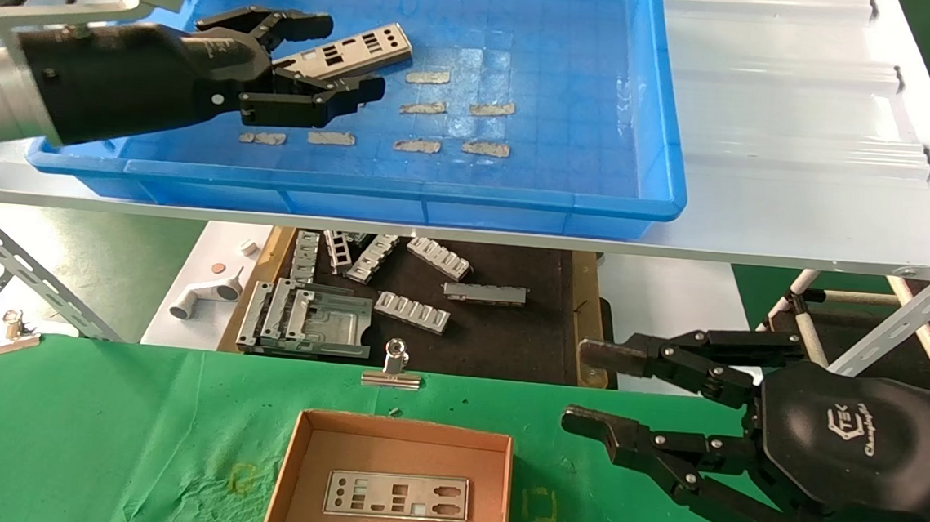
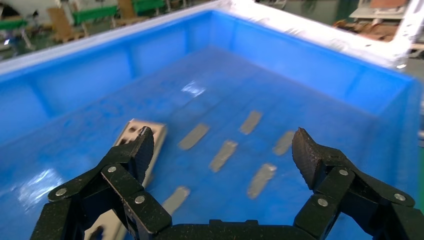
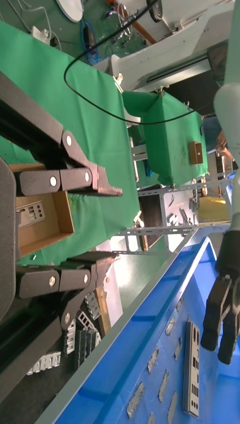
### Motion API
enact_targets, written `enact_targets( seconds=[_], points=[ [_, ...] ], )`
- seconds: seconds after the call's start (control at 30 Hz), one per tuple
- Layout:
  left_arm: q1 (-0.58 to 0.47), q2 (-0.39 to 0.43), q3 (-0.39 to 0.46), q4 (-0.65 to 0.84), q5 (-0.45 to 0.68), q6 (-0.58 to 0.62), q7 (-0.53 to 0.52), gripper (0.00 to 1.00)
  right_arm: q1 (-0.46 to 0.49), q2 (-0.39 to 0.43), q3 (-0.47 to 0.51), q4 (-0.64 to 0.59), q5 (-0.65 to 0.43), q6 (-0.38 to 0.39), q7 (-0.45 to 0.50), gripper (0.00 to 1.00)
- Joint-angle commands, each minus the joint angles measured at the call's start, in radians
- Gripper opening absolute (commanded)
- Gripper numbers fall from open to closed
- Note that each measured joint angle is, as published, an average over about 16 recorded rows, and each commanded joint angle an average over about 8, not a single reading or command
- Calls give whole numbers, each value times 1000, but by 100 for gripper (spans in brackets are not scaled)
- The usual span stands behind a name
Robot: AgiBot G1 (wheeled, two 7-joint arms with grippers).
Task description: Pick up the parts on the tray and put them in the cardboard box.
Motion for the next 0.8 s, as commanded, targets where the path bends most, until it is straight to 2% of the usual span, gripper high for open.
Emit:
enact_targets(
  seconds=[0.03, 0.33, 0.67, 0.73, 0.8],
  points=[
    [-45, 22, 16, 71, 29, -3, 14, 100, 0, 0, 0, 0, 0, 0, 0, 0],
    [-152, 77, 47, 280, 90, -41, 117, 100, 0, 0, 0, 0, 0, 0, 0, 0],
    [-203, 121, 54, 398, 108, -109, 196, 100, 0, 0, 0, 0, 0, 0, 0, 0],
    [-209, 129, 53, 415, 109, -126, 203, 94, 0, 0, 0, 0, 0, 0, 0, 0],
    [-214, 136, 53, 431, 110, -145, 208, 81, 0, 0, 0, 0, 0, 0, 0, 0]
  ],
)
